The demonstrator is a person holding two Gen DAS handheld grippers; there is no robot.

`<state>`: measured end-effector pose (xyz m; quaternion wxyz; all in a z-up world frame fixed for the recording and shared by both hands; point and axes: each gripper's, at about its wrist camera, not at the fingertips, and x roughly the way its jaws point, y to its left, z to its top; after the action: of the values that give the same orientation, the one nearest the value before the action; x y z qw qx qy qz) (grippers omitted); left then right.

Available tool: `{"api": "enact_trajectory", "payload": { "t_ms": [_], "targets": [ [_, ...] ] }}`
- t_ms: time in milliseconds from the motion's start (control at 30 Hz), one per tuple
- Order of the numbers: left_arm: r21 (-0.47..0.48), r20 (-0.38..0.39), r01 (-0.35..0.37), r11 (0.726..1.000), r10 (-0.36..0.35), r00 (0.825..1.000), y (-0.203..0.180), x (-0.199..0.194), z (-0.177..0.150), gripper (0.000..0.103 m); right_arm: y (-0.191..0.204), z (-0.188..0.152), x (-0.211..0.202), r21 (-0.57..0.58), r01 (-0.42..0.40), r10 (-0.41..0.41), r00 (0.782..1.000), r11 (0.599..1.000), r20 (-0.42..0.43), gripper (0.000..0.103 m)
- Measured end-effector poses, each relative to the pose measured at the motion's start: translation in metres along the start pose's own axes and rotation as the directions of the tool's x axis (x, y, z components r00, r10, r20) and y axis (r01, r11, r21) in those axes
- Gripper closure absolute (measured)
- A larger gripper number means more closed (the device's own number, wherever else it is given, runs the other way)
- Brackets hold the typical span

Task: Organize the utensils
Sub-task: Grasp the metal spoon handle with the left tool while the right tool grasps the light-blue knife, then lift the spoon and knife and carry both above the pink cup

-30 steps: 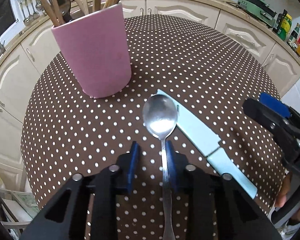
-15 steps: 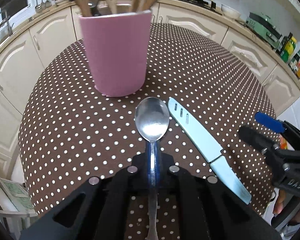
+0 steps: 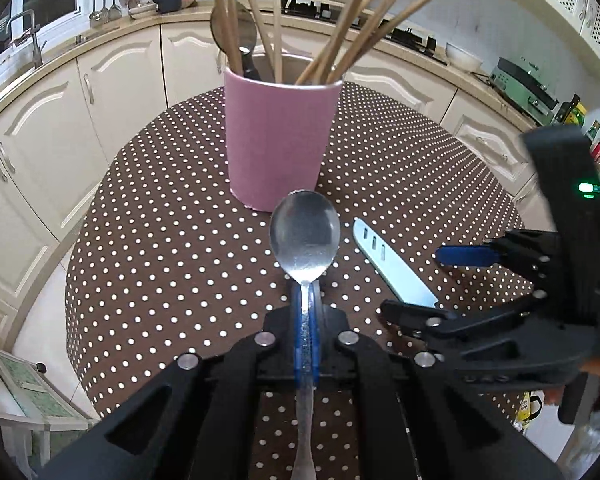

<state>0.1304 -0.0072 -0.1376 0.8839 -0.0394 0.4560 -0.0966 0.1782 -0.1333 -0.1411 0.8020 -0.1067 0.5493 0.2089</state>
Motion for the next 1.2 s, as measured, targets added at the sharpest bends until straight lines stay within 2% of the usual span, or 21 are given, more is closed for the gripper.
{"api": "enact_trajectory", "payload": {
  "t_ms": [67,233,300,333,633,800,933,1100,1200],
  "targets": [
    [-0.005,0.005,0.005,1.0,-0.005,1.0,0.006,-0.003,0.0,0.1,0.004,0.007,0.008,-0.017,0.005,-0.006,0.999,1.0,-0.045,0.041],
    [-0.018,0.015,0.019,1.0,-0.019,1.0,0.01,-0.004,0.002,0.1,0.008,0.018,0.013,-0.039,0.034,-0.037,0.996,0.999,-0.082,0.051],
    [-0.024,0.022,0.025,0.999,-0.024,0.999,0.01,-0.003,0.003,0.1,0.008,0.022,0.013,-0.038,0.045,-0.048,0.996,0.998,-0.08,0.071],
    [-0.028,0.025,0.027,0.999,-0.027,0.999,0.012,-0.004,0.003,0.1,0.012,0.028,0.015,-0.034,0.038,-0.041,0.996,0.999,-0.079,0.077],
    [-0.032,0.07,0.072,0.997,-0.069,0.995,0.026,-0.017,0.001,0.1,-0.011,0.033,0.007,0.04,-0.036,0.035,0.999,0.999,0.02,0.077],
    [-0.024,0.121,0.103,0.994,-0.1,0.988,0.03,-0.03,0.001,0.1,-0.02,0.01,-0.008,0.084,-0.109,0.098,0.988,0.991,0.118,0.077],
    [-0.035,0.161,0.121,0.992,-0.114,0.98,0.032,-0.039,0.004,0.1,-0.037,0.005,-0.026,0.125,-0.187,0.157,0.963,0.974,0.218,0.077],
    [-0.075,0.195,0.168,0.983,-0.151,0.969,0.036,-0.045,0.01,0.1,-0.058,0.001,-0.048,0.175,-0.324,0.249,0.902,0.93,0.352,0.077],
    [-0.079,0.216,0.171,0.982,-0.151,0.965,0.036,-0.047,0.011,0.1,-0.052,0.0,-0.063,0.177,-0.352,0.254,0.874,0.919,0.414,0.077]
  ]
}}
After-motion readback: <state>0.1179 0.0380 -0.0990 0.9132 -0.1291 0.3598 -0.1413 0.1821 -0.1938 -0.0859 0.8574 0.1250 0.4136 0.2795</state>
